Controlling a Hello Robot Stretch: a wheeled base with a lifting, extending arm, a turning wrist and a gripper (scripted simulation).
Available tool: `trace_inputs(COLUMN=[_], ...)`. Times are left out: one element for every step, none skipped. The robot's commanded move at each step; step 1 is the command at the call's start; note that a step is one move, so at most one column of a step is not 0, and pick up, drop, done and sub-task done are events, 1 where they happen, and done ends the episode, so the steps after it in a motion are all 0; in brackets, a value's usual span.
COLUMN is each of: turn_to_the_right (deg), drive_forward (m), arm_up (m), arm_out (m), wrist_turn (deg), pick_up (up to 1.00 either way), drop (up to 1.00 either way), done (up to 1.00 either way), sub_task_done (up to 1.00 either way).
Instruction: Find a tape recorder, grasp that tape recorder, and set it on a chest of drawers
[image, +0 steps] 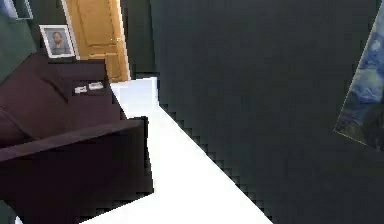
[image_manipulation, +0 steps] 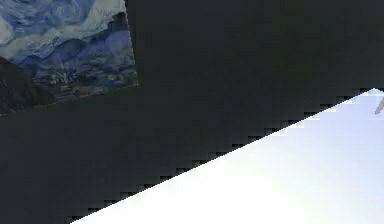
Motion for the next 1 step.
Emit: trace_inputs(turn_to_the_right=[0.0], drive_forward=[1.00], arm_up=[0.00], arm_out=[0.00], wrist_turn=[0.0], pick_up=[0.00], drop=[0.00], done=[0.00], sub_task_done=[0.00])
